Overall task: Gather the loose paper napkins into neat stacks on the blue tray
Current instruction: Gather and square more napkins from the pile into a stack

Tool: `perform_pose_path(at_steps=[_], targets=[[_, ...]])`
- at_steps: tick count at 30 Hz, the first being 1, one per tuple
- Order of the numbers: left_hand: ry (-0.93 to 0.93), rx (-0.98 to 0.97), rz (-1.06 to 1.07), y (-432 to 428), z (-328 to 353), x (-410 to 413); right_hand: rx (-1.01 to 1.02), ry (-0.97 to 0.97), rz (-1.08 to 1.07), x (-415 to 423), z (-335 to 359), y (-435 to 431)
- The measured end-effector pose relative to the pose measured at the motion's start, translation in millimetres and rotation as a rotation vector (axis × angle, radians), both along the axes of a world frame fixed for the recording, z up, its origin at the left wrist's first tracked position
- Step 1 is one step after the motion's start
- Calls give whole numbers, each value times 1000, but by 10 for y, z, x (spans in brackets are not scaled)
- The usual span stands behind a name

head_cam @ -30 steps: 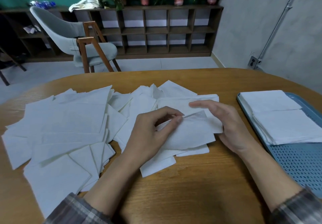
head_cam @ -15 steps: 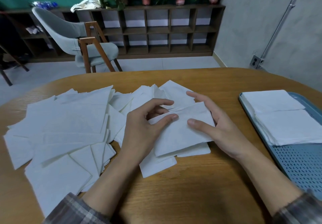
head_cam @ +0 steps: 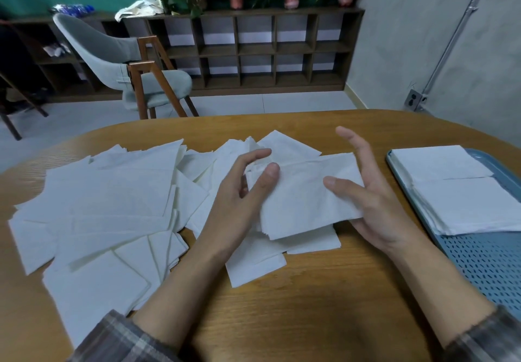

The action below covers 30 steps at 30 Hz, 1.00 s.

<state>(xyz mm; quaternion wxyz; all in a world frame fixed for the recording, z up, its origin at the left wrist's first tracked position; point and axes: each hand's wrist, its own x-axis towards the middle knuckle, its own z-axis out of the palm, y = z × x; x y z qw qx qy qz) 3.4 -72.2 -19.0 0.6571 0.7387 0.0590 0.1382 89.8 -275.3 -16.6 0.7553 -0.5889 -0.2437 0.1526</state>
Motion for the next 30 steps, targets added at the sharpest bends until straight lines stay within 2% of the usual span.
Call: perform_pose_path(at_steps=[2, 5, 8, 12, 15, 17, 19, 21, 25, 30], targets=[[30, -89, -54, -12, -2, -8, -65, -33, -61, 27, -33, 0], [-13, 104, 56, 3, -77, 15, -94, -8, 4, 60, -66, -39], [-66, 162, 97, 16, -149, 18, -118, -14, 117, 58, -24, -66], [-154, 338, 107, -62, -230, 34, -369, -250, -72, 80, -67, -73], [-315, 607, 194, -47, -267, 63, -367, -258, -226, 116, -82, -91], [-337, 699, 92, -12, -277, 62, -358, -250, -292, 151, -111, -112], [-229, 776, -134, 5, -308, 50, -363, -254, -322, 161, -124, -107], [-123, 879, -272, -5, -372, 45, -373, -256, -320, 141, -125, -91], [-101, 869, -278, -17, -391, 47, -378, -261, -308, 134, -133, -78], [-48, 711, -269, -1, -393, 59, -380, -262, -295, 132, -130, -83]])
